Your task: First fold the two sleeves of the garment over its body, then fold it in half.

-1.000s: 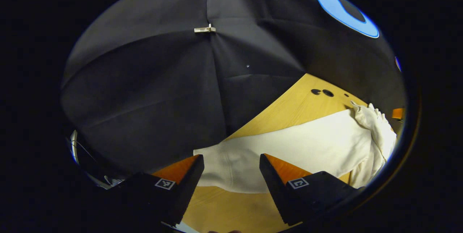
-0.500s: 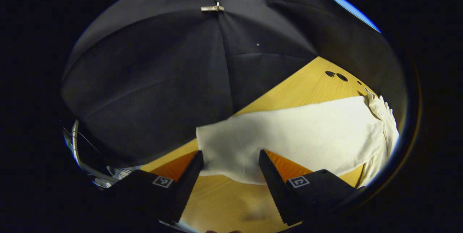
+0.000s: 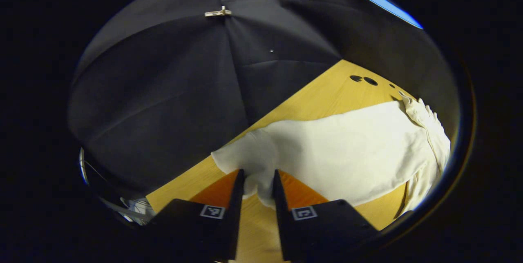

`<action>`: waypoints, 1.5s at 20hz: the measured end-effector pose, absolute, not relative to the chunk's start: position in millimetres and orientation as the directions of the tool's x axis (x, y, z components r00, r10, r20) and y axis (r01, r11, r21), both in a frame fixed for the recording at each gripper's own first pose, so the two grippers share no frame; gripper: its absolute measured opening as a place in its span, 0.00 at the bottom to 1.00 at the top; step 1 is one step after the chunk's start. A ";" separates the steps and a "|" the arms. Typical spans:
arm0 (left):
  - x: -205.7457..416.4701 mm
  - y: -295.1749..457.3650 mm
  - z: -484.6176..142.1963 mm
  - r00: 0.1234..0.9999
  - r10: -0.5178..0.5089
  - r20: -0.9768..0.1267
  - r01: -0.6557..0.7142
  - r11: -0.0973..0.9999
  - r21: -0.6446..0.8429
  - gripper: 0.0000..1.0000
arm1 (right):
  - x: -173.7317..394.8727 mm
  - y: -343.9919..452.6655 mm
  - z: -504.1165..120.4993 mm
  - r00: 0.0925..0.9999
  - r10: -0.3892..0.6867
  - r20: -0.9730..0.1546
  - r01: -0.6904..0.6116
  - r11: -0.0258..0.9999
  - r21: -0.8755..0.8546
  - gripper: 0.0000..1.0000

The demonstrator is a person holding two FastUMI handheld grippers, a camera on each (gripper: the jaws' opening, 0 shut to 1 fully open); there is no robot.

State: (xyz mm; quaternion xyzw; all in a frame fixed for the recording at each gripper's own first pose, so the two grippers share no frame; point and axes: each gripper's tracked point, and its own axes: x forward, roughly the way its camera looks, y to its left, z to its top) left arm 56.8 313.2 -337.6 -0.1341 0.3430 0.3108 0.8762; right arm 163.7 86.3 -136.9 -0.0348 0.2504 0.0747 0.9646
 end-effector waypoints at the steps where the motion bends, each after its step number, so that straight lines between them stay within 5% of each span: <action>1: 58.4 312.2 -335.0 0.562 0.459 -0.688 -0.622 0.783 0.013 0.32 | 162.8 81.3 -134.3 0.872 0.118 -0.475 -0.154 0.987 -0.037 0.98; 9: 70.6 304.0 -327.9 0.577 0.372 -0.728 -0.618 0.781 -0.090 0.07 | 155.9 31.3 -113.9 0.897 0.073 -0.437 -0.101 0.994 -0.041 0.98; 15: 98.1 284.9 -283.9 0.645 0.308 -0.699 -0.637 0.722 -0.269 0.06 | 151.8 -20.1 -93.6 0.930 -0.012 -0.368 -0.043 0.989 -0.143 0.98; 30: 290.4 141.4 -119.0 0.862 0.170 -0.478 -0.308 0.924 -0.226 0.06 | 134.7 -103.7 -113.1 0.928 -0.124 -0.350 0.095 0.991 -0.100 0.98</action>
